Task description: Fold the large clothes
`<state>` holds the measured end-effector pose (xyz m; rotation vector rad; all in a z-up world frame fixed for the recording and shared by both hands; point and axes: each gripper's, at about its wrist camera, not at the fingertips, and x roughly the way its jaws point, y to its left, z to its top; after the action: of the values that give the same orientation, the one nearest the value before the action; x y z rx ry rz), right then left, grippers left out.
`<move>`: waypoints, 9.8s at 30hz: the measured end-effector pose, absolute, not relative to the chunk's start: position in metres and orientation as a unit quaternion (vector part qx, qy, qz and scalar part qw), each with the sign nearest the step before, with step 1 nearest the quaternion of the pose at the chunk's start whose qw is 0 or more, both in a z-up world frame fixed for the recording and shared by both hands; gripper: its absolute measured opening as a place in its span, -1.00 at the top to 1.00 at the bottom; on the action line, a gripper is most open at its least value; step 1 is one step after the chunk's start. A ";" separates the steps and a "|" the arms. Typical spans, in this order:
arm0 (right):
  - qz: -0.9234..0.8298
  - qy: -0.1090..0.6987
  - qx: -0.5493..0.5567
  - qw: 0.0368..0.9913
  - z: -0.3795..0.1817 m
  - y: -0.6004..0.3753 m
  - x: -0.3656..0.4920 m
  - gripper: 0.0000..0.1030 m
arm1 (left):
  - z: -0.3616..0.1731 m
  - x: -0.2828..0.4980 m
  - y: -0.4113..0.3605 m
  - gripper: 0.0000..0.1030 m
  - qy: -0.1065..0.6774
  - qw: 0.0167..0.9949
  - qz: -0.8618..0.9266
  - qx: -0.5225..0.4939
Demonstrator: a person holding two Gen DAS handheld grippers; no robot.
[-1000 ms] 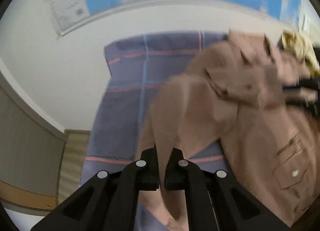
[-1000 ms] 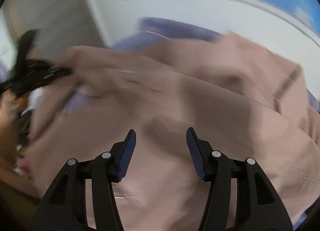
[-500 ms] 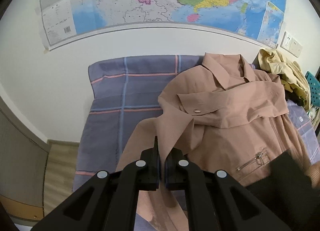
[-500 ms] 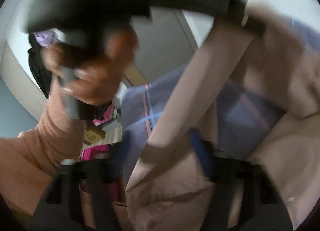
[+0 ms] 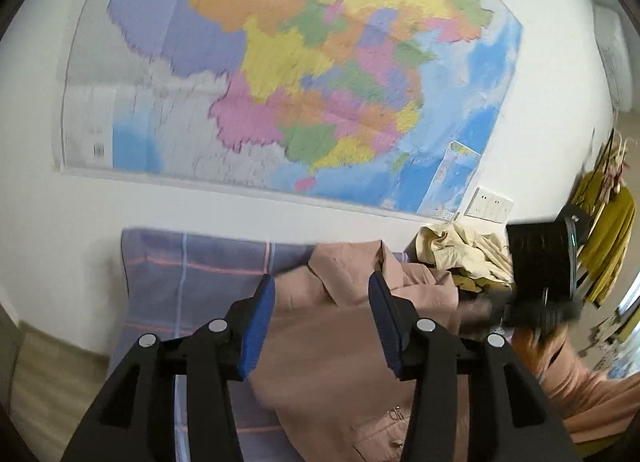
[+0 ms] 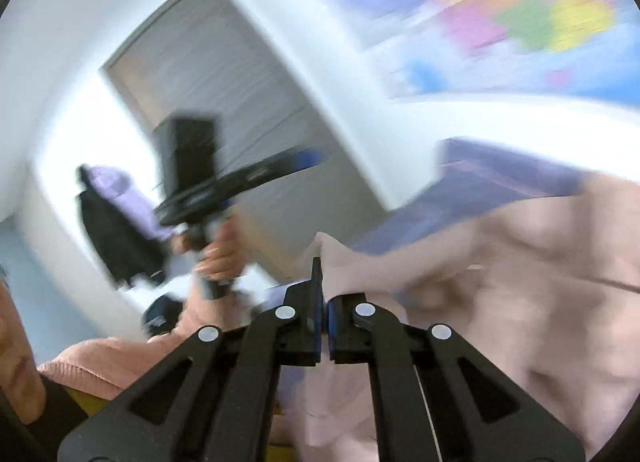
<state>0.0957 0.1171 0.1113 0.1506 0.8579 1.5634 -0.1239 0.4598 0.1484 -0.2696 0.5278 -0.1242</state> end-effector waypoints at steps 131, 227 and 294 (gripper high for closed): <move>0.367 0.389 -0.086 0.841 0.039 0.006 0.124 -0.17 | 0.022 0.004 0.301 -0.28 0.405 0.912 0.004 0.065; 0.405 0.486 0.171 0.756 -0.072 -0.166 -0.031 -0.65 | -0.052 -0.240 0.337 -0.52 0.446 0.873 -0.041 -0.192; 0.570 0.356 0.287 0.683 -0.018 -0.177 -0.101 0.82 | -0.002 -0.284 0.318 0.96 0.373 0.892 -0.087 -0.238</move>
<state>-0.1008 -0.1775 -0.0182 0.6445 0.7976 1.2774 -0.2841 0.3179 -0.0015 -0.4938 0.7742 -0.1811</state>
